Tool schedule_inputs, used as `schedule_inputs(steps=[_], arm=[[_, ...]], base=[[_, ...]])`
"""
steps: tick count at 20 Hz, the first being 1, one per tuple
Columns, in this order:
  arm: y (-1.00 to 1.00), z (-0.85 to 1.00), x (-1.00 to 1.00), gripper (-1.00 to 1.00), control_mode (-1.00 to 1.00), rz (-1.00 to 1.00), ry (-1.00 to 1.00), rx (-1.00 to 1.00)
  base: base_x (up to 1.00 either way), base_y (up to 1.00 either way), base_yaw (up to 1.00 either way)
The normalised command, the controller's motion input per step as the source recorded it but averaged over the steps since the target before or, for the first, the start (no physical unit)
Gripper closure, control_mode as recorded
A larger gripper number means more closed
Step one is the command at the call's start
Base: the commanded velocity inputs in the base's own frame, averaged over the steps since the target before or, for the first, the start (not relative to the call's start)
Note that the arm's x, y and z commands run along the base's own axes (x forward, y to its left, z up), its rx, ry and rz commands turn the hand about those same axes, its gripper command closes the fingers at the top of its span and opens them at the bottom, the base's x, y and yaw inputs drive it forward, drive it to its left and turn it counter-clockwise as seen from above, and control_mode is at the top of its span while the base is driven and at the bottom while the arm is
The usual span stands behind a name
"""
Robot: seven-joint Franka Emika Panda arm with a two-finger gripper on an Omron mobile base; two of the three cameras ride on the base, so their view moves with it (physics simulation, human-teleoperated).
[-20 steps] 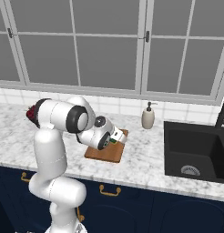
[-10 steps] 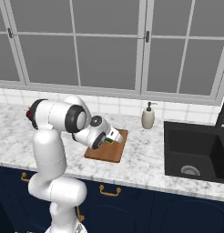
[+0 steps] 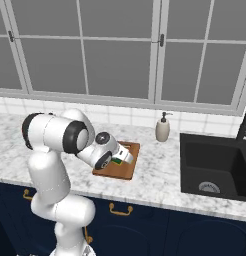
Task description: Pick up the sponge from the counter and clean the cutting board by briefly scrubbing or pressing down on the cutting board. Once finished, release the sponge.
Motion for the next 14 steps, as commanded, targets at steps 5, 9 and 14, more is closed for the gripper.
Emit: schedule_inputs(steps=[5,9,14], arm=[[0.37,-0.32,-0.59,1.00,-1.00,0.00,0.15,0.00],[0.43,-0.24,-0.72,1.00,-1.00,0.00,0.20,0.00],[0.53,-0.17,-0.68,1.00,-1.00,0.00,0.22,0.00]], base=[[0.00,0.00,0.00],[0.00,0.00,0.00],[0.00,0.00,0.00]])
